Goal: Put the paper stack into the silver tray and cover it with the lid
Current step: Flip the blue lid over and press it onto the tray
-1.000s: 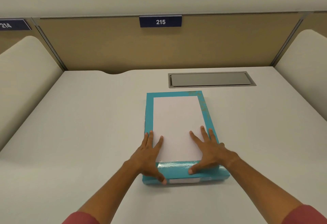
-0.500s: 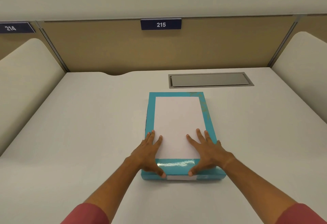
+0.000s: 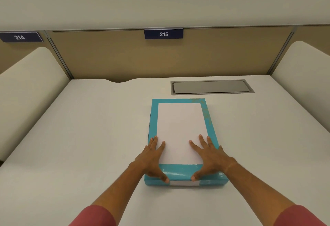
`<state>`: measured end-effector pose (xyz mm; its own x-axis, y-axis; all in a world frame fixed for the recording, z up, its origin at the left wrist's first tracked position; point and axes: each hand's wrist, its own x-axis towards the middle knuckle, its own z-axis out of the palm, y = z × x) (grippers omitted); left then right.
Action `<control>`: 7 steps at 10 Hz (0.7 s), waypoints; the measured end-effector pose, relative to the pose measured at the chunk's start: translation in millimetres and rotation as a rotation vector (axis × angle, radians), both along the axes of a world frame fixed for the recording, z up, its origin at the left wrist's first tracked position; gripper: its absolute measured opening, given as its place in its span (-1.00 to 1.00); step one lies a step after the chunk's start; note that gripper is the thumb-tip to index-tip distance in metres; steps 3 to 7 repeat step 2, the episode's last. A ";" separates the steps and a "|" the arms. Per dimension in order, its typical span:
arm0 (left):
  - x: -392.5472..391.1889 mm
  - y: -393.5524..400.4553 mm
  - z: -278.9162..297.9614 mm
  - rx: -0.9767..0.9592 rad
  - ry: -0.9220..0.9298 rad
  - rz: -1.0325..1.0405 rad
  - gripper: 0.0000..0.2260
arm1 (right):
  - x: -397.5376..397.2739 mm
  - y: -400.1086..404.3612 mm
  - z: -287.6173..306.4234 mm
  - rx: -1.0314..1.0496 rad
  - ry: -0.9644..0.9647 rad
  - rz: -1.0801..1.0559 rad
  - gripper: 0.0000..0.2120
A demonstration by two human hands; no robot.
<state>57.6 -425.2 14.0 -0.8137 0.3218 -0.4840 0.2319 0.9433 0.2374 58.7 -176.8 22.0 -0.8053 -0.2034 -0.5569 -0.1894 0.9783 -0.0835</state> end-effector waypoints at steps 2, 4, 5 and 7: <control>0.7 1.4 9.1 -0.031 0.195 0.025 0.04 | 1.5 -1.9 9.8 -0.030 0.199 -0.028 0.13; 0.7 1.4 9.1 -0.031 0.195 0.025 0.04 | 1.5 -1.9 9.8 -0.030 0.199 -0.028 0.13; 0.7 1.4 9.1 -0.031 0.195 0.025 0.04 | 1.5 -1.9 9.8 -0.030 0.199 -0.028 0.13; 0.7 1.4 9.1 -0.031 0.195 0.025 0.04 | 1.5 -1.9 9.8 -0.030 0.199 -0.028 0.13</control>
